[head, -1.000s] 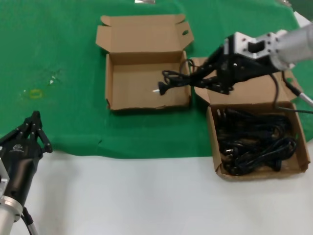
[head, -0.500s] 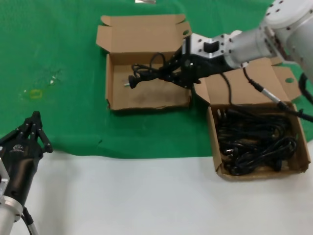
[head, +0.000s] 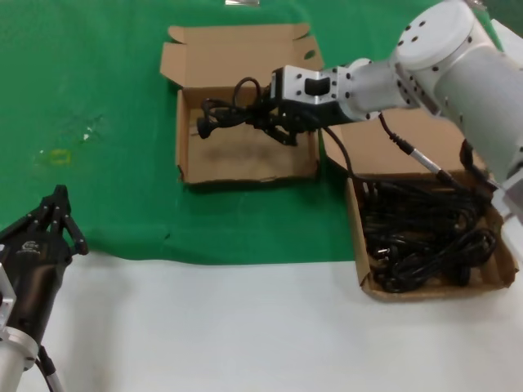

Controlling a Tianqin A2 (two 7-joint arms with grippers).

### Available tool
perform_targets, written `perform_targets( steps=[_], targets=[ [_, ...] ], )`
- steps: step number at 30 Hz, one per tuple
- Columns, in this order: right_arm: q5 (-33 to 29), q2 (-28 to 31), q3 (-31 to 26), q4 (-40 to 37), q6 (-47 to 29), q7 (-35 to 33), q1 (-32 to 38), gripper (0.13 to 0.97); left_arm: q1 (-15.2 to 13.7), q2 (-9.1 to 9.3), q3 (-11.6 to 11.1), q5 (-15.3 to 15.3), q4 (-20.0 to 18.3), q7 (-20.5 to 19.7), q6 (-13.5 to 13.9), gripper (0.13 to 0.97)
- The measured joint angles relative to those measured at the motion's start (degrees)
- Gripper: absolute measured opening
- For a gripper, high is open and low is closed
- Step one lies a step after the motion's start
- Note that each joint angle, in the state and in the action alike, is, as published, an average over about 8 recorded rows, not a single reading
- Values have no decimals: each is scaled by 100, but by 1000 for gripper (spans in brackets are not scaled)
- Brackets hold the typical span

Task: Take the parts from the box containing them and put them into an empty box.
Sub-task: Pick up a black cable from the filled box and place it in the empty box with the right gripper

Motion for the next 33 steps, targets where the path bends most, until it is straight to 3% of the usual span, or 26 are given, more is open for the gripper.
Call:
perform_targets(
  steps=[8,14,33],
  targets=[
    [1265,-16,-1359,202,374,81,-143,212,0,0,0,0,0,0,0,144],
    [1886,-19,-1972,258,553,32,-233,211,0,0,0,0,0,0,0,144],
    [2446,-20,-2311,267,969,-369,-401,263,0,0,0,0,0,0,0,144]
  ],
)
